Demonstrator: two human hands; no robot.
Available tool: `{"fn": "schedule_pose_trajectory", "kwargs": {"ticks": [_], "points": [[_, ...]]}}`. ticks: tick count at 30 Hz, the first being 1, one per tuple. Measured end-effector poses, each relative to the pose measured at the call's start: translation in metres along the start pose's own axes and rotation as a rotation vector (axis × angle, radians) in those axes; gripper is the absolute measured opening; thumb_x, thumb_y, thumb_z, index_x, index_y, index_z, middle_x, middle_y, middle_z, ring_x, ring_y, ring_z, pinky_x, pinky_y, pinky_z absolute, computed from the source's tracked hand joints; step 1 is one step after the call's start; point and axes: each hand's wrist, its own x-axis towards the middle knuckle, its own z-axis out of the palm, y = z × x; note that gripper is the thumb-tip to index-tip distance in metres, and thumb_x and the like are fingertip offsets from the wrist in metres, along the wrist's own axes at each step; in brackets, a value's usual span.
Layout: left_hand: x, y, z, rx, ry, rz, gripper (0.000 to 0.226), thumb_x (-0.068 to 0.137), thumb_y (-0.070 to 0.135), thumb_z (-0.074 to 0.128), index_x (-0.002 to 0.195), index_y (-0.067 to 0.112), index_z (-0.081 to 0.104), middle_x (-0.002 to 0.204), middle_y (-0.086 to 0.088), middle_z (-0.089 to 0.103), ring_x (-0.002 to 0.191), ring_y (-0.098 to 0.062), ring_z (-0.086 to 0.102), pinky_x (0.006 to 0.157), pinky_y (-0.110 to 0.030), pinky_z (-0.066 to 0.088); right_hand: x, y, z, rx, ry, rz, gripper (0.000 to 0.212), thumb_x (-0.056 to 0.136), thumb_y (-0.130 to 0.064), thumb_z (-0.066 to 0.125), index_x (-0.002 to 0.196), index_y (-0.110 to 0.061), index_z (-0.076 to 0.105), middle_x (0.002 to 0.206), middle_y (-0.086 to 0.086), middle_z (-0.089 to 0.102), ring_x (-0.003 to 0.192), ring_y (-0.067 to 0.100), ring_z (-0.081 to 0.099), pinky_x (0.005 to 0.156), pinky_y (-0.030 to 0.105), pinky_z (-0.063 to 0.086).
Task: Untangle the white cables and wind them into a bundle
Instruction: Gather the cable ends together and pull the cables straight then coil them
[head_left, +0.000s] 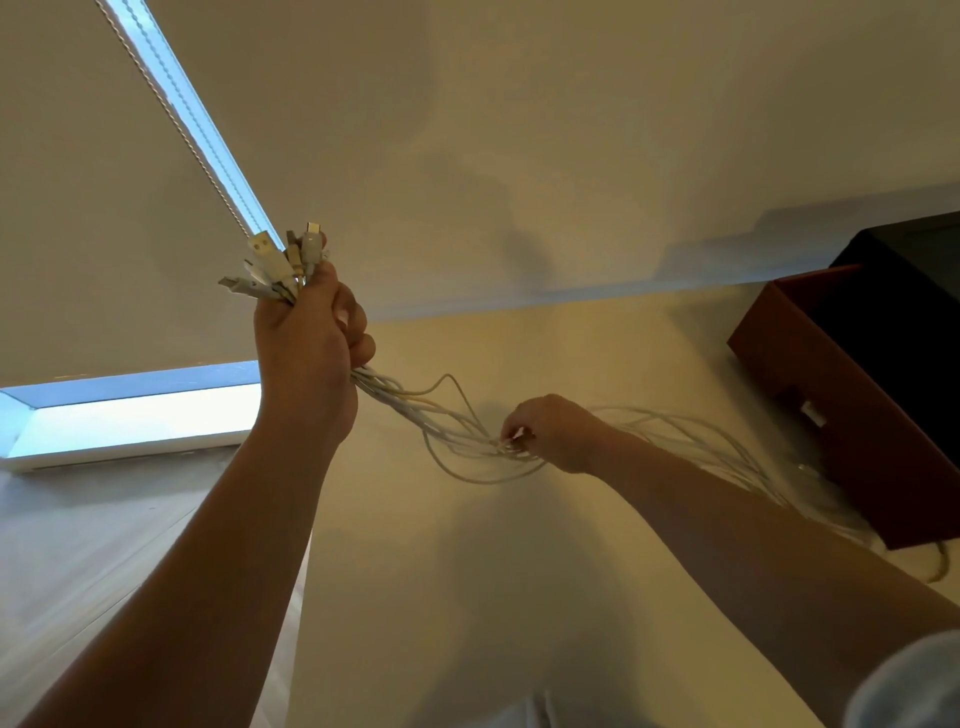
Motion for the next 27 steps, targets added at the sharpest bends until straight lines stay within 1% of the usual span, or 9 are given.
{"fn": "schedule_pose_trajectory", "kwargs": {"ticks": [3,6,9,12,17,20,22,24,27], "points": [[0.001,0.002,-0.002,0.011,0.0,0.016,0.024,0.101,0.015,0.046,0.082,0.025,0.057,0.047,0.009,0.031,0.043,-0.006,0.023,0.039,-0.018,0.019,0.001,0.002,-0.001,0.07,0.054,0.033,0.015,0.084,-0.004,0.061,0.092,-0.009,0.073,0.091,0.008,0.072,0.086,0.022,0.064,0.078,0.031,0.047],[0.002,0.002,-0.007,0.023,0.03,0.0,0.028,0.101,0.016,0.047,0.075,0.025,0.053,0.047,0.008,0.031,0.042,-0.006,0.024,0.039,-0.017,0.021,0.0,0.009,-0.007,0.2,0.165,0.064,0.021,0.08,0.005,0.056,0.078,-0.011,0.068,0.078,0.004,0.07,0.074,0.021,0.065,0.071,0.032,0.051],[0.002,-0.001,-0.008,0.036,0.047,-0.013,0.028,0.1,0.017,0.049,0.073,0.025,0.052,0.046,0.008,0.031,0.042,-0.006,0.024,0.04,-0.018,0.02,0.0,0.012,-0.015,0.193,0.228,0.077,0.021,0.087,0.001,0.05,0.081,-0.017,0.057,0.078,-0.001,0.062,0.073,0.023,0.06,0.066,0.032,0.047],[-0.001,-0.005,-0.007,0.061,0.025,-0.019,0.025,0.101,0.015,0.046,0.079,0.023,0.054,0.045,0.009,0.031,0.042,-0.006,0.024,0.041,-0.018,0.019,0.003,0.009,-0.024,0.066,0.396,-0.012,0.016,0.085,0.0,0.054,0.083,-0.015,0.059,0.081,-0.002,0.055,0.077,0.022,0.054,0.067,0.031,0.039],[-0.001,-0.007,-0.005,0.072,-0.011,-0.031,0.024,0.101,0.012,0.043,0.08,0.023,0.05,0.044,0.01,0.031,0.041,-0.006,0.023,0.041,-0.018,0.018,0.001,0.001,-0.038,0.207,0.493,-0.036,0.012,0.088,0.006,0.05,0.092,0.0,0.059,0.092,0.009,0.064,0.082,0.02,0.058,0.072,0.03,0.044],[-0.001,-0.006,-0.007,0.074,0.002,-0.025,0.023,0.101,0.012,0.044,0.081,0.023,0.051,0.044,0.01,0.031,0.041,-0.006,0.023,0.04,-0.018,0.018,0.0,0.006,-0.04,0.154,0.578,-0.089,0.008,0.089,0.001,0.055,0.094,-0.004,0.059,0.094,0.008,0.062,0.083,0.022,0.056,0.073,0.031,0.045],[-0.001,-0.002,-0.007,0.061,0.026,-0.018,0.024,0.101,0.012,0.045,0.081,0.024,0.054,0.045,0.009,0.031,0.042,-0.006,0.023,0.04,-0.018,0.018,-0.003,0.012,-0.042,0.168,0.634,-0.021,0.009,0.092,-0.003,0.049,0.095,-0.009,0.056,0.093,0.007,0.063,0.083,0.024,0.058,0.072,0.036,0.046],[0.001,0.006,-0.008,0.026,0.049,0.003,0.025,0.1,0.012,0.045,0.083,0.026,0.057,0.046,0.009,0.031,0.043,-0.006,0.024,0.04,-0.018,0.019,-0.008,0.018,-0.044,0.121,0.562,0.09,0.008,0.095,-0.008,0.043,0.095,-0.011,0.051,0.09,0.008,0.063,0.08,0.028,0.057,0.068,0.039,0.046],[0.005,0.017,-0.011,-0.007,0.052,0.051,0.025,0.1,0.012,0.044,0.082,0.026,0.056,0.048,0.008,0.031,0.044,-0.007,0.025,0.04,-0.018,0.02,-0.016,0.029,-0.037,-0.034,0.407,0.197,0.009,0.098,-0.012,0.039,0.093,-0.009,0.047,0.083,0.007,0.056,0.075,0.031,0.051,0.062,0.037,0.037]]}}
